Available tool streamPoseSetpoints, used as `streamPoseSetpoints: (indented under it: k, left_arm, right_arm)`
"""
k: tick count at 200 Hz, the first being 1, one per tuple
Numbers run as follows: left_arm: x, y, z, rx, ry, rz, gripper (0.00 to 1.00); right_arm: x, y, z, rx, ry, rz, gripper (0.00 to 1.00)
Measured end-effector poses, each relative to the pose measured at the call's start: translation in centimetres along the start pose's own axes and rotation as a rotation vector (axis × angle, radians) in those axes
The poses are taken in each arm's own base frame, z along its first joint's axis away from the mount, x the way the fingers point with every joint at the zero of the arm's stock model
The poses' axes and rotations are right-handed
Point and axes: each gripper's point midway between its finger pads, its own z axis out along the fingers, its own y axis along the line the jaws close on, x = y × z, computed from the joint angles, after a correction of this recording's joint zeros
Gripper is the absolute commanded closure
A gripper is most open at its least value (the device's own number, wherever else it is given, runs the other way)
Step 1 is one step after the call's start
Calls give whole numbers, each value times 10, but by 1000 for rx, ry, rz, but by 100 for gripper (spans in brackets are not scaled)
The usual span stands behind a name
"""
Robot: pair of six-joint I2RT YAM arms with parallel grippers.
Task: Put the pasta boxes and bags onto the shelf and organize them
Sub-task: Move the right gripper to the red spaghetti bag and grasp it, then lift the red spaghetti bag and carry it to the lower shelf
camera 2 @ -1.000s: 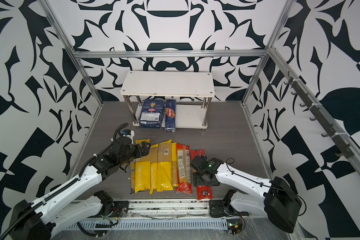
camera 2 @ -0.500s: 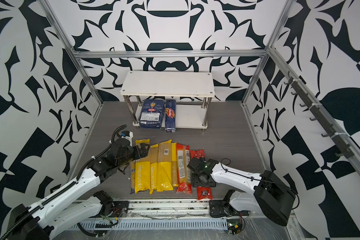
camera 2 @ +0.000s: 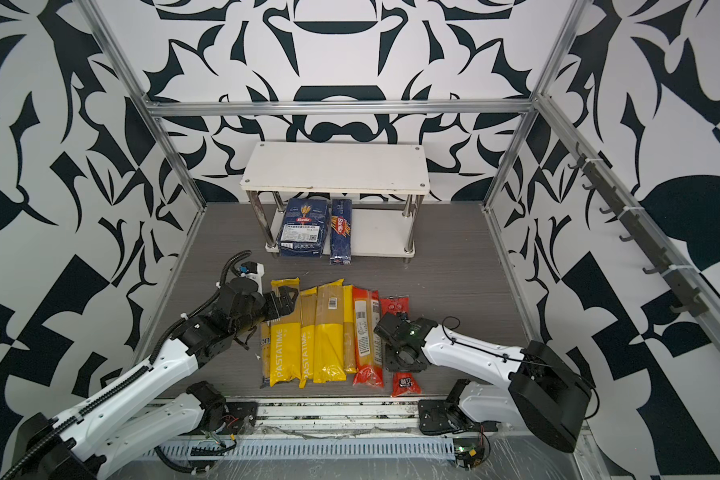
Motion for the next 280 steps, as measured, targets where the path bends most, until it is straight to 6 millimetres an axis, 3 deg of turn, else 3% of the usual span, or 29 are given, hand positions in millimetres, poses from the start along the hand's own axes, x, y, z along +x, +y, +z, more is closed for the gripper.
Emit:
streamPoseSetpoints:
  k: [50, 118, 153, 213, 280]
  left_arm:
    - [-3, 0, -3, 1, -14, -1, 1]
    - [-1, 7, -10, -25, -14, 1, 1]
    - [-3, 8, -14, -28, -27, 1, 1]
    - [0, 14, -14, -57, -18, 12, 1]
    - [0, 16, -14, -66, -18, 12, 1]
  right_arm:
    - [-14, 6, -18, -88, -69, 28, 82]
    - [-35, 2, -43, -169, -150, 84, 85]
    - [-48, 15, -62, -199, -174, 47, 85]
    - [-106, 53, -96, -239, -253, -30, 85]
    - [-196, 70, -88, -224, -264, -31, 86]
